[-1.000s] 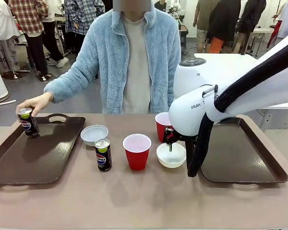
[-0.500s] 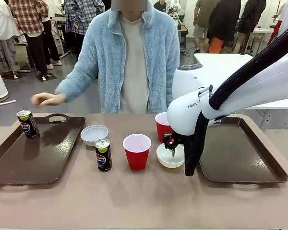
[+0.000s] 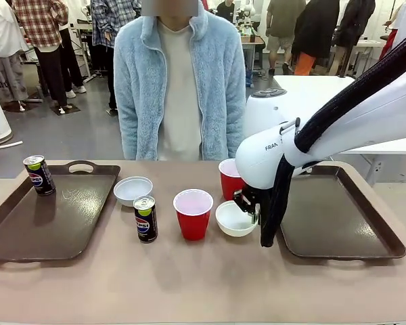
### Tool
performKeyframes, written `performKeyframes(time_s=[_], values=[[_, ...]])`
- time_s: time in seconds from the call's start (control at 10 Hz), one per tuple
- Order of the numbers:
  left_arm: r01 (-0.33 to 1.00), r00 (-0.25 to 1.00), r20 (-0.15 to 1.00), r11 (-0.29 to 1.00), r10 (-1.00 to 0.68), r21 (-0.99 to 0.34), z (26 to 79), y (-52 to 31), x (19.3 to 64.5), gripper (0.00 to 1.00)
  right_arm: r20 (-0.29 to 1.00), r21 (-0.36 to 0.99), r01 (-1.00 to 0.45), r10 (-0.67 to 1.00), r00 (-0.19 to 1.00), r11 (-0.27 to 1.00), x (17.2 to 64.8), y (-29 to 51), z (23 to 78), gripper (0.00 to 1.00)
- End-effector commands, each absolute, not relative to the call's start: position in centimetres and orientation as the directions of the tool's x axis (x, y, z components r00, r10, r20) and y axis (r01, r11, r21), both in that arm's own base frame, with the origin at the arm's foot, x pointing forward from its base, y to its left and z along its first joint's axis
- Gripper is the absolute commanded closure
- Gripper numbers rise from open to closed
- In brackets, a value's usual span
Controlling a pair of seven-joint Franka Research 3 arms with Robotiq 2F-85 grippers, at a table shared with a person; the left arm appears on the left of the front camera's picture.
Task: Prepare tableware on both trays.
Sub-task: Pick up a Picnic Bowl from the table and place it on a Handle tray.
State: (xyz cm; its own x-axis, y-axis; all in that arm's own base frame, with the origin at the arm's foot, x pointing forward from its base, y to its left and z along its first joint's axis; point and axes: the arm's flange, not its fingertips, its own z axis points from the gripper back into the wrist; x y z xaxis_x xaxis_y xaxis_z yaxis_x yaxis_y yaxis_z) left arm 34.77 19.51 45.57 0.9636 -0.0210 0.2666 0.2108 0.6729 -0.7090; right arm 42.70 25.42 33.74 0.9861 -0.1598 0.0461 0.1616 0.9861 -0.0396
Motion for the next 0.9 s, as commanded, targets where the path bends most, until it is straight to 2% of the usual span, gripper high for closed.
performKeyframes(time_s=[0.0, 0.1, 0.2, 0.5, 0.8], values=[[0.208, 0.963, 0.269, 0.664, -0.011, -0.718, 45.8, 19.5, 34.8, 0.0, 0.019, -0.023, 0.139, -0.138, 0.99, 0.99, 42.6, 25.5, 34.5, 1.0], [0.208, 0.963, 0.269, 0.664, -0.011, -0.718, 45.8, 19.5, 34.8, 0.0, 0.038, -0.013, 0.136, -0.136, 0.99, 0.991, 42.1, 25.4, 35.1, 1.0], [0.208, 0.963, 0.269, 0.664, -0.011, -0.718, 45.8, 19.5, 34.8, 0.0, -0.003, -0.002, 0.129, -0.129, 0.992, 0.992, 41.1, 25.4, 36.3, 1.0], [0.208, 0.963, 0.269, 0.664, -0.011, -0.718, 45.8, 19.5, 34.8, 0.0, 0.077, 0.055, 0.063, -0.067, 0.995, 0.996, 36.9, 25.7, 43.3, 1.0], [0.208, 0.963, 0.269, 0.664, -0.011, -0.718, 45.8, 19.5, 34.8, 0.0, 0.087, 0.047, 0.05, -0.054, 0.995, 0.998, 35.9, 25.0, 45.8, 1.0]])
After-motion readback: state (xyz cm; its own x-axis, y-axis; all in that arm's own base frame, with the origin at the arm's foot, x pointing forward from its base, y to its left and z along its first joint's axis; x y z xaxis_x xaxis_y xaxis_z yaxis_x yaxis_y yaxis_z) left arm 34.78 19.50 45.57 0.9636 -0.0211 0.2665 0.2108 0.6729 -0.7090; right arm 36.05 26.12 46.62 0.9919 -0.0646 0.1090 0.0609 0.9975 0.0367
